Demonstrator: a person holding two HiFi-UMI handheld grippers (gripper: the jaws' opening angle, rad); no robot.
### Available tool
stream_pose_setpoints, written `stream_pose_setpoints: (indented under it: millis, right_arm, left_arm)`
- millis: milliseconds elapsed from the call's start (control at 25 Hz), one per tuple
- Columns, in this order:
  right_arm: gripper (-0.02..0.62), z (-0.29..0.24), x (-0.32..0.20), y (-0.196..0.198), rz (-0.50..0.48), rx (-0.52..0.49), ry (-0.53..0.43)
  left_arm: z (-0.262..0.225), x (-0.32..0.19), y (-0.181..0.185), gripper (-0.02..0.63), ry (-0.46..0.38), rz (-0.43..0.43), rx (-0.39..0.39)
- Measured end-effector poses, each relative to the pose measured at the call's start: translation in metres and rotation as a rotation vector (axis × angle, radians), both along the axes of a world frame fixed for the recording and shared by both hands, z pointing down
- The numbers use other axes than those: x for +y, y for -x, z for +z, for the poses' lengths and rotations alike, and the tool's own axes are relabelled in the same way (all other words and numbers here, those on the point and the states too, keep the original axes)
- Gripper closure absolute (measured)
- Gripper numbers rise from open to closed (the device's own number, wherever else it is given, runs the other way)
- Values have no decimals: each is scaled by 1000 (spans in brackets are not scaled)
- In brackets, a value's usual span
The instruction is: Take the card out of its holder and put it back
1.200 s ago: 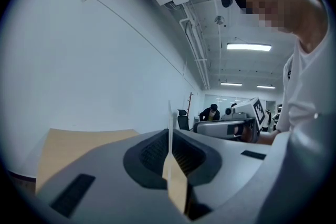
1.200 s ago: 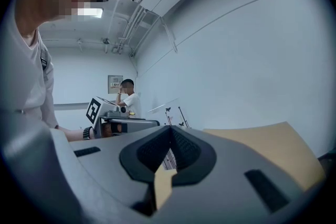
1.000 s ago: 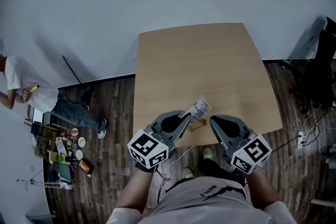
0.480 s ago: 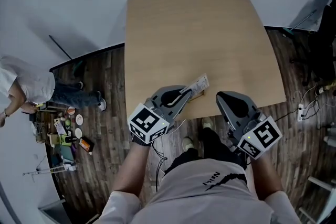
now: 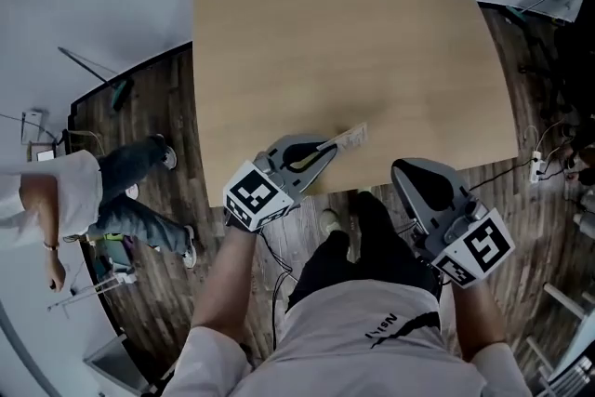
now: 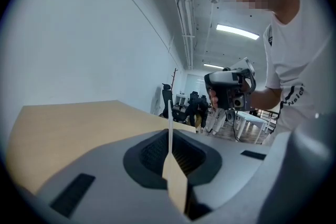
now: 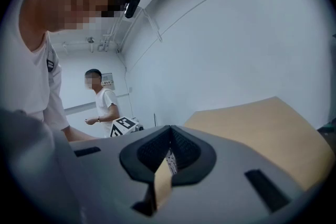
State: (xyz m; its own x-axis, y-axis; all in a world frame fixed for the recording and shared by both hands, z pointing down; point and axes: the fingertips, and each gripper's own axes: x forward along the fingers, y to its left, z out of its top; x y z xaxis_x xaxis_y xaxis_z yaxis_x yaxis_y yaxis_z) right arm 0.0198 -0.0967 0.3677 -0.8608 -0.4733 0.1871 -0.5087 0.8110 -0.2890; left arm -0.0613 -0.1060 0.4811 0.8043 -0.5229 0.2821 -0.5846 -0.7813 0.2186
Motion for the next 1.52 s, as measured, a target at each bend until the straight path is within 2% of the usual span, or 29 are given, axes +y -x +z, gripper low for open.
stream_pose_setpoints:
  millis: [200, 440, 760, 1520]
  right_arm:
    - [581, 29, -5, -3, 1, 19, 44]
    - [581, 45, -18, -7, 2, 29, 76]
    - [581, 54, -18, -9, 6, 44, 89]
    - [581, 64, -24, -8, 23, 64, 111]
  left_arm:
    - [34, -7, 3, 580, 32, 52, -1]
    - [54, -19, 10, 580, 57, 16, 15]
    - [76, -15, 13, 580, 75, 13, 2]
    - [82, -13, 11, 580, 71, 77, -7]
